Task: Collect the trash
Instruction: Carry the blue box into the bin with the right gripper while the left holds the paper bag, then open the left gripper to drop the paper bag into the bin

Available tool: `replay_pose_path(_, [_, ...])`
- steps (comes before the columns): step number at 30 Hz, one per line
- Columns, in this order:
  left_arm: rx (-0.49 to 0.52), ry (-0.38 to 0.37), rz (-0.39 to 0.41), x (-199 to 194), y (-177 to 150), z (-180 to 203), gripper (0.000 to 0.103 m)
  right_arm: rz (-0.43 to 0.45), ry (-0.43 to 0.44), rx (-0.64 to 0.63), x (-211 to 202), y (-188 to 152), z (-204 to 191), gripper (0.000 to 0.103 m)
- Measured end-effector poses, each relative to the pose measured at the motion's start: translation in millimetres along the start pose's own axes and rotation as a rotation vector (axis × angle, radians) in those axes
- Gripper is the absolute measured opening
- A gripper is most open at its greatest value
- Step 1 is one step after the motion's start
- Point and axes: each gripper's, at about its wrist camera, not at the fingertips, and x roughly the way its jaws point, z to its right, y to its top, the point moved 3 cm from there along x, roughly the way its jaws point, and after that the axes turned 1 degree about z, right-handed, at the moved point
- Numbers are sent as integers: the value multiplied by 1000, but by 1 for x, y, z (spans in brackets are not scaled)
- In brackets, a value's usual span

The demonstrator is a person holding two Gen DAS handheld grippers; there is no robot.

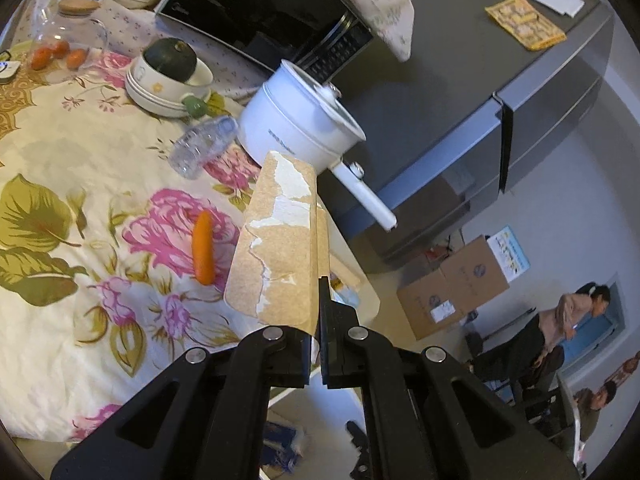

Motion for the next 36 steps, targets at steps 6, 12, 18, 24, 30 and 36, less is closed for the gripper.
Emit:
replay_pose_path(6, [54,-15,-70,16,-18,20,3,78,-112,92,0,6,37,96])
replay_pose_path(12, [161,-39,-236,43,-52,49,3,88,-199,218,2,8,82,96])
replay_pose_path(18, [286,-47,-403,66,-91,79,3,115,-254,285,-5,9,106,96])
replay_pose_path(24, [344,-33,-515,86,-125,87,3,102,-253,332,-3,7,116,96])
replay_pose_path(30, [375,7,-653,107,-155,80,14,82,-237,340,1,5,116,96])
replay_pose_path(36, [409,49,-718,115,-173,78,41,78,-228,358,1,5,118,96])
